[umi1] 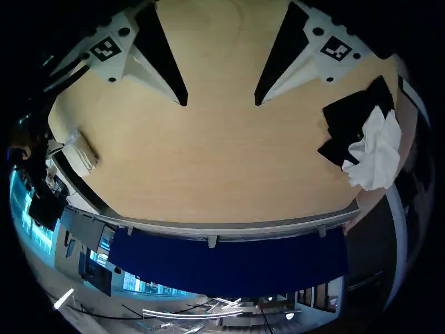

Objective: Fold towel

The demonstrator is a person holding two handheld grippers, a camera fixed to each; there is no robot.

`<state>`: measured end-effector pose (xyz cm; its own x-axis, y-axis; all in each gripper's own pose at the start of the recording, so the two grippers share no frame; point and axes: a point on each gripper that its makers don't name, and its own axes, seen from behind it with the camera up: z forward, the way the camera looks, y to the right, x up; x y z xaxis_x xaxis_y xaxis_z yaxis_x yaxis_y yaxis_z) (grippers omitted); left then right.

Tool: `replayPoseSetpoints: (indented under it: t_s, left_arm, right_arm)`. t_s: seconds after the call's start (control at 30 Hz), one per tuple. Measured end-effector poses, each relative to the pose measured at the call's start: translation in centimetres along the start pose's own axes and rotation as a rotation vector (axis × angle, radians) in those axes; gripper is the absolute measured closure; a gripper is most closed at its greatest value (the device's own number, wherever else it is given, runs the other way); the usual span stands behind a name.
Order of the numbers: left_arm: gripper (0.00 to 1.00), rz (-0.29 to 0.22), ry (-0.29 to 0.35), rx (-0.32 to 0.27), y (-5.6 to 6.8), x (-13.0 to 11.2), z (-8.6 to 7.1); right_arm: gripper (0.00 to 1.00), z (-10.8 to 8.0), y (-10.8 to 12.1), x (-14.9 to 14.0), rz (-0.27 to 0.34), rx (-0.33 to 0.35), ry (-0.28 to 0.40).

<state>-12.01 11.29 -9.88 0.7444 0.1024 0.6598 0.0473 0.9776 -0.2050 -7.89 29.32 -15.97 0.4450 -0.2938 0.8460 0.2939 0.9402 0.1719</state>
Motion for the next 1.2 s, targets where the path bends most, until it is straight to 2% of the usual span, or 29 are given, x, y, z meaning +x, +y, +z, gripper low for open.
replayPoseSetpoints:
  t_s: [0.2, 0.37, 0.63, 0.83, 1.1, 1.2]
  left_arm:
    - [0.11, 0.002, 0.001, -0.003, 0.2, 0.0, 0.0]
    - [0.11, 0.003, 0.002, -0.003, 0.2, 0.0, -0.2]
    - [0.11, 0.001, 0.008, -0.003, 0.1, 0.2, -0.4]
    - [0.11, 0.002, 0.010, -0.006, 0.2, 0.1, -0.5]
    - [0.11, 0.003, 0.014, -0.010, 0.3, 0.2, -0.6]
    - [0.11, 0.002, 0.016, -0.009, 0.2, 0.2, -0.7]
  right_arm:
    - [0.95, 0.7, -0.2, -0.1, 0.000, -0.010, -0.017]
    - [0.94, 0.6, -0.1, 0.2, 0.013, -0.024, -0.002]
    - [0.79, -0.7, 0.0, 0.3, 0.048, -0.042, 0.029]
    - [0.39, -1.9, 0.0, 0.4, 0.065, -0.057, 0.063]
    - [0.17, -2.8, 0.4, 0.3, 0.069, -0.086, 0.076]
    - [0.15, -3.1, 0.2, 0.5, 0.077, -0.085, 0.093]
